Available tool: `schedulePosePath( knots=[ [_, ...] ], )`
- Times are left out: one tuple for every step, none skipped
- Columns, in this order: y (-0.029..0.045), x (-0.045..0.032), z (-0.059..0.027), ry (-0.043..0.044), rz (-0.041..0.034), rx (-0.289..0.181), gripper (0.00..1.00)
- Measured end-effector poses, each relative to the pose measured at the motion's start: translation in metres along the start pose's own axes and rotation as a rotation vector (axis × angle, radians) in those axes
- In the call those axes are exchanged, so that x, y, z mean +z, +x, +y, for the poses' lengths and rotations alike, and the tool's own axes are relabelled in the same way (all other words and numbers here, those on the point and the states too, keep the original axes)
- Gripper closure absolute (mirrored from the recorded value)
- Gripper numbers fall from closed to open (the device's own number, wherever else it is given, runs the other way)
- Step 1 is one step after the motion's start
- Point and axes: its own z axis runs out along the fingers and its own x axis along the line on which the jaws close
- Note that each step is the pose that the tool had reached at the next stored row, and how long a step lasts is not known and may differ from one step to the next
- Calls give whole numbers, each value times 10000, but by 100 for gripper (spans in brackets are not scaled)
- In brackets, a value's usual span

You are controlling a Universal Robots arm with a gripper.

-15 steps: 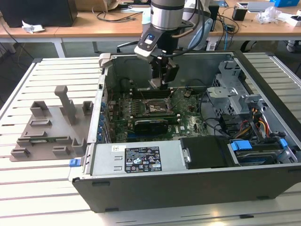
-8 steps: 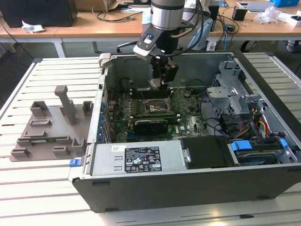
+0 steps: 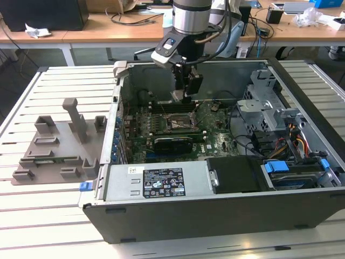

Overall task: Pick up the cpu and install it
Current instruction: 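Place the cpu into insertion slot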

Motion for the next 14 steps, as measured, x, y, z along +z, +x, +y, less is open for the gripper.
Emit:
schedulePosePath(
  knots=[
    [0,0,0,2,-5,42,45],
    [0,0,0,4,-10,84,45],
    [0,0,0,8,-18,149,45],
    [0,0,0,13,-29,242,45],
    [0,0,0,18,-41,346,45],
    [0,0,0,22,-51,426,45],
    [0,0,0,25,-58,484,45],
    [0,0,0,27,-65,539,45],
    [0,0,0,29,-69,573,45],
    [0,0,0,32,-77,625,45],
    [0,0,0,36,-85,688,45],
    [0,0,0,37,-89,722,45],
    [0,0,0,39,-93,757,45],
    [0,0,0,42,-101,824,45]
  ],
)
